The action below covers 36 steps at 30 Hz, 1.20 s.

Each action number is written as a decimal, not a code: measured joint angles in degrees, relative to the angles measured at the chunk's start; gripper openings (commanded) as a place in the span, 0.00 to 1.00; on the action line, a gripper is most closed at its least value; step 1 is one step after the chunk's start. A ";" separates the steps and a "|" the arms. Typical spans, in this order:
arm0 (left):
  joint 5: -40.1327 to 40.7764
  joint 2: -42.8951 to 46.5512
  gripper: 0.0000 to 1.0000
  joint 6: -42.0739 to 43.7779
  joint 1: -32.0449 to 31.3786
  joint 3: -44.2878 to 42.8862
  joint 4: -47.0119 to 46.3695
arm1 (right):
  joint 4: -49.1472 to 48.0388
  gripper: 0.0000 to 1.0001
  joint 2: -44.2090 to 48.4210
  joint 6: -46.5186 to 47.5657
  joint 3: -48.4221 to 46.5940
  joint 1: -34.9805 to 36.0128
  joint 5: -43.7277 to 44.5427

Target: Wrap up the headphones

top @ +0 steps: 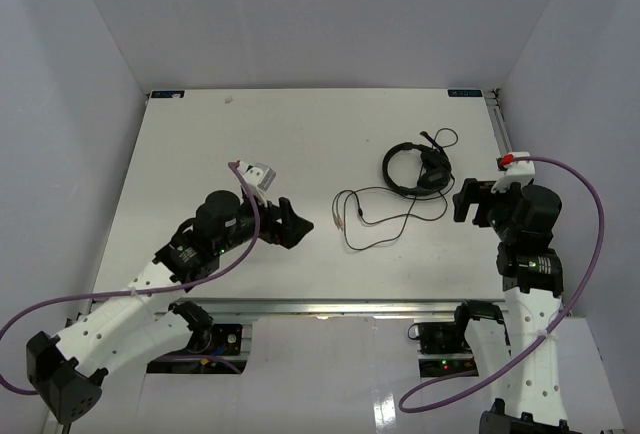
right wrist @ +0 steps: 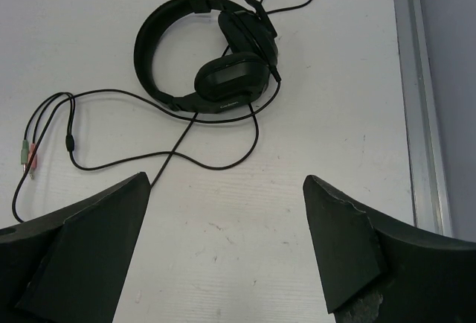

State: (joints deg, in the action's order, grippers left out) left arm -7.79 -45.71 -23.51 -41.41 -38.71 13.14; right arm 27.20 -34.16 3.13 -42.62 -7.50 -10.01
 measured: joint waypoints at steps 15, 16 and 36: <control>-8.01 -49.45 0.98 -6.27 0.04 -33.21 -8.08 | 3.41 0.90 -0.85 15.85 0.42 -0.03 -23.66; -7.94 -53.57 0.98 -6.43 0.04 -37.34 -7.40 | 3.42 0.90 -1.06 16.34 0.42 -0.03 -24.06; 7.43 -104.98 0.72 7.21 -2.21 -92.58 4.25 | 0.75 0.90 3.33 16.15 3.99 -2.42 -28.10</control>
State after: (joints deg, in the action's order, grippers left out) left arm -0.35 -150.69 -16.30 -43.62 -131.28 17.40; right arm 27.94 -30.83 19.28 -38.63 -9.92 -38.11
